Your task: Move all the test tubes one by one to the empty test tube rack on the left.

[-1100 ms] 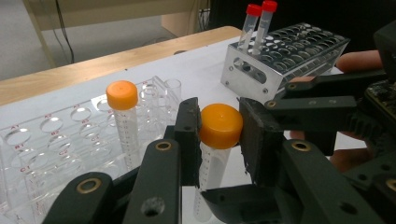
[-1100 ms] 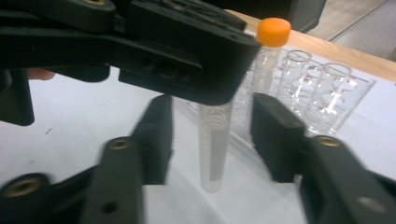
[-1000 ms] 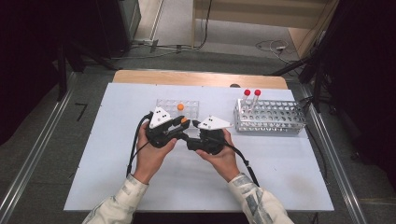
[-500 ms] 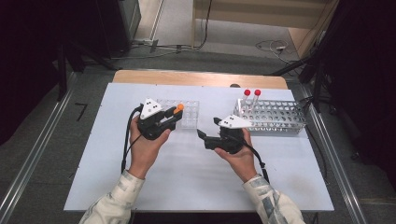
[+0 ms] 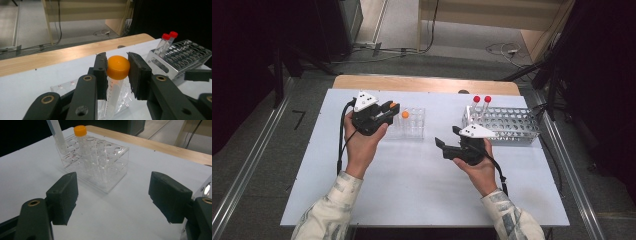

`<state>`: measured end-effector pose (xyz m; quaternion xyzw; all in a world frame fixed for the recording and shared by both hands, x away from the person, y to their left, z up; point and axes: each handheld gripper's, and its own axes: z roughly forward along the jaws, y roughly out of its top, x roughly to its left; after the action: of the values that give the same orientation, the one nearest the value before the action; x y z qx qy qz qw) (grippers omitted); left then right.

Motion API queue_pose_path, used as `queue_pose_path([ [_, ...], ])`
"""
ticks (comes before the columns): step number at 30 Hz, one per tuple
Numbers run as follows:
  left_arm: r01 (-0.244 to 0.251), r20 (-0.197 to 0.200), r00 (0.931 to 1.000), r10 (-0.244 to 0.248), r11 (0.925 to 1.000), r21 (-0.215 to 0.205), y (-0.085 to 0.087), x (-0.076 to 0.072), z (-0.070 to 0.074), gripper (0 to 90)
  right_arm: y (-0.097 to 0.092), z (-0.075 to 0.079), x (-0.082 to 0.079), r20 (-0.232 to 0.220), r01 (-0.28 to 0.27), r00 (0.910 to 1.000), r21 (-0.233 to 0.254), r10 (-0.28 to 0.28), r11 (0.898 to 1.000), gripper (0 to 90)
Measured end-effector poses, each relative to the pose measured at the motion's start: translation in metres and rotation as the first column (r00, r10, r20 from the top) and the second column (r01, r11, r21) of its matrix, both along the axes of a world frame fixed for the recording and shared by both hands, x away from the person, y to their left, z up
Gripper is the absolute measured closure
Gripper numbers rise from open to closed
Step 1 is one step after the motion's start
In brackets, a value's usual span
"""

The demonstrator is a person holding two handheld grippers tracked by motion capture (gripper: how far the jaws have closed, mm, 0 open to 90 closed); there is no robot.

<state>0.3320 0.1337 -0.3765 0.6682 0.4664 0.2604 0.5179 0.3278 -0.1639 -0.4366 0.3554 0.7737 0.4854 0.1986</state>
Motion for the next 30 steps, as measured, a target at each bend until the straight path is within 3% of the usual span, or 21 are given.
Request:
queue_pose_path([
  [10, -0.04, 0.0, 0.9992, 0.04, 0.9992, 0.007, -0.003, 0.018, -0.001, 70.8, -0.006, 0.001, 0.001, 0.001, 0.012, 0.9999, 0.007, -0.012, 1.0, 22.5],
  [17, -0.049, -0.015, 0.9987, 0.05, 0.9979, 0.044, -0.007, 0.024, -0.009, 70.7, -0.01, 0.002, 0.001, 0.007, 0.017, 0.9998, 0.01, -0.017, 1.0, 22.5],
  [30, -0.061, -0.052, 0.9965, 0.066, 0.9936, 0.095, -0.014, 0.027, -0.038, 70.6, -0.014, 0.004, 0.001, 0.001, 0.026, 0.9997, 0.014, -0.026, 1.0, 22.5],
])
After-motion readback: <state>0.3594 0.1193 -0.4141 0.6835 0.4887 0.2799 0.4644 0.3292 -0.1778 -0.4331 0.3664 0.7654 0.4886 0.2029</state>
